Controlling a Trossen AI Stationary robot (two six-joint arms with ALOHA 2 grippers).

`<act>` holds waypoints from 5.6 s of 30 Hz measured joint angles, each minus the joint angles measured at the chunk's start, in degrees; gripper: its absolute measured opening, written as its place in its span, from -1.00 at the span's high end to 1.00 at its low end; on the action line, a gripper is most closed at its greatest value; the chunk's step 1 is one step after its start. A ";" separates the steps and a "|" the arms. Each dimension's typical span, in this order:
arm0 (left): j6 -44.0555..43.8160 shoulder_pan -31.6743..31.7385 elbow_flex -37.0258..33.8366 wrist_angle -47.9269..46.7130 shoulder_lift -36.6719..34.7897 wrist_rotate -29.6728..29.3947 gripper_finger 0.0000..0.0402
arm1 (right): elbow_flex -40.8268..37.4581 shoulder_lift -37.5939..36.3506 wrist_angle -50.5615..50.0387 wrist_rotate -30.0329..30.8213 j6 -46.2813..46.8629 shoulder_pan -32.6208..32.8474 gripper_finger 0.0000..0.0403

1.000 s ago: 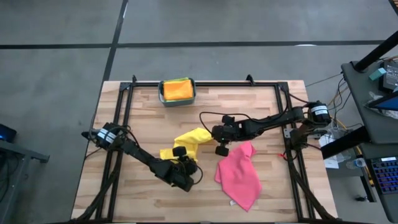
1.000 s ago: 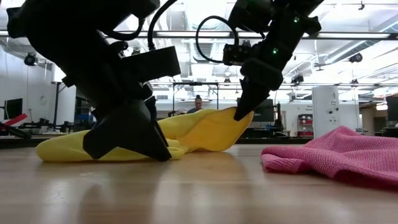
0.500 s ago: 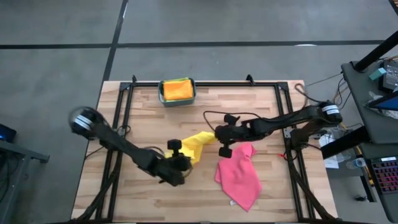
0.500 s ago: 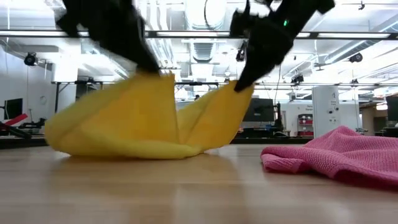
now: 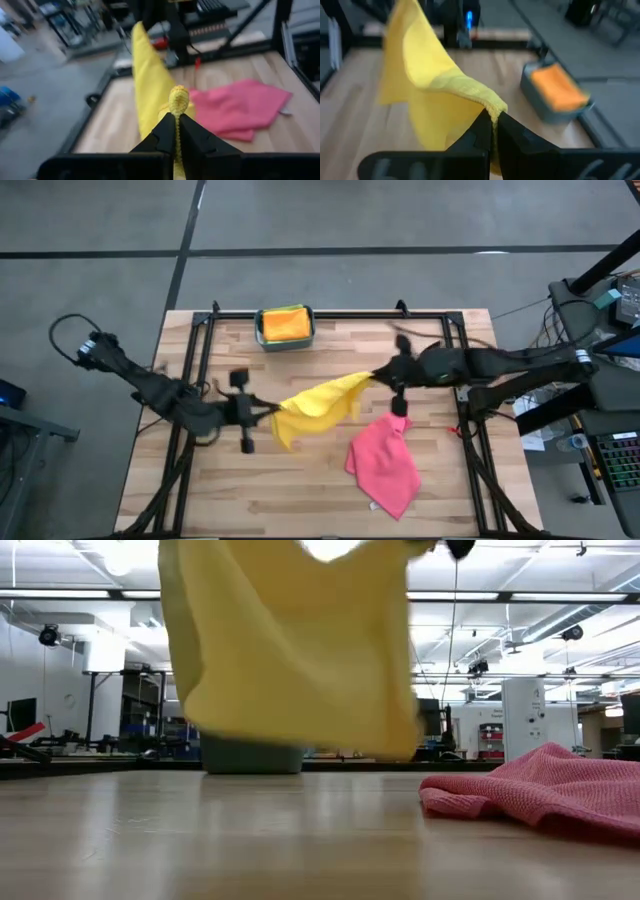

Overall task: Fold microfiber towels
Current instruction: Fold the yellow towel

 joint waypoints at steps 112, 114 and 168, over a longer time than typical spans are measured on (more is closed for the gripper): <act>2.85 22.99 -32.59 22.92 -2.73 53.50 0.92 | -11.42 10.08 -9.84 -24.66 5.40 -4.90 0.96; -0.54 21.42 -32.55 26.19 0.83 53.42 0.85 | -12.29 10.08 -9.66 -27.38 7.82 -3.92 0.96; -16.04 19.70 -32.11 9.99 4.35 30.95 0.31 | -9.42 38.49 4.60 -12.88 -2.96 -16.67 0.96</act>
